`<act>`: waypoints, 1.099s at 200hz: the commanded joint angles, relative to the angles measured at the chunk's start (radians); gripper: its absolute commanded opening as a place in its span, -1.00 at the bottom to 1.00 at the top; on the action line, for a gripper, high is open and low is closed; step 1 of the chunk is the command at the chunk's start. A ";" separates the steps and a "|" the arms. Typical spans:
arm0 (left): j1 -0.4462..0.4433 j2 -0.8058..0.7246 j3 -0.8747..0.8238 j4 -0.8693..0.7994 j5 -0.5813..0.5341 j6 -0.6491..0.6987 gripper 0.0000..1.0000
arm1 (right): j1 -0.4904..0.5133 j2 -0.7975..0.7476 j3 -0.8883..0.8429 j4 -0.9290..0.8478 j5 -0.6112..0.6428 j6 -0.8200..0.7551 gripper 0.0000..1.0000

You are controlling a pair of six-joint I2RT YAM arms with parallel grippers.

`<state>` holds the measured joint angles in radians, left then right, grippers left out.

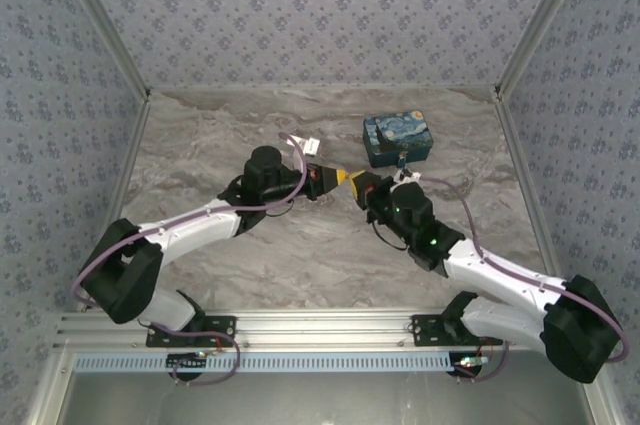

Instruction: Unlock a padlock with a key

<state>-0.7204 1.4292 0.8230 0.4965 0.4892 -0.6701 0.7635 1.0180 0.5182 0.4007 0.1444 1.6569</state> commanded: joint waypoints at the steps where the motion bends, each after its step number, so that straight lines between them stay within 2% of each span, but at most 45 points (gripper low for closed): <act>1: 0.014 -0.063 0.052 -0.086 -0.031 0.062 -1.00 | -0.001 -0.055 -0.037 -0.040 0.055 -0.067 -0.65; 26: 0.049 -0.081 0.087 -0.179 -0.004 0.101 -1.00 | -0.024 -0.103 -0.031 -0.078 0.015 -0.259 -0.27; 47: 0.086 -0.097 0.125 -0.288 0.025 0.149 -1.00 | -0.050 -0.143 0.020 -0.217 -0.051 -0.471 0.02; 88: 0.141 -0.125 0.225 -0.555 0.076 0.275 -1.00 | -0.107 -0.235 0.029 -0.340 -0.177 -0.808 0.39; 121: 0.148 -0.121 0.340 -0.816 0.100 0.410 -1.00 | -0.141 -0.313 0.014 -0.393 -0.258 -1.048 0.54; 150: 0.148 -0.110 0.424 -0.981 0.116 0.480 -1.00 | -0.147 -0.356 -0.005 -0.374 -0.363 -1.239 0.70; 177: 0.148 -0.094 0.485 -1.083 0.177 0.521 -1.00 | -0.133 -0.356 -0.038 -0.283 -0.531 -1.414 0.77; 197: 0.148 -0.085 0.516 -1.134 0.236 0.546 -1.00 | -0.099 -0.351 -0.042 -0.244 -0.566 -1.545 0.78; 220: 0.144 -0.081 0.533 -1.169 0.272 0.573 -1.00 | -0.075 -0.319 -0.028 -0.189 -0.583 -1.620 0.79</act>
<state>-0.5758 1.3350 1.3106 -0.5743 0.6754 -0.1616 0.6674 0.6777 0.4828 0.1146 -0.3584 0.2161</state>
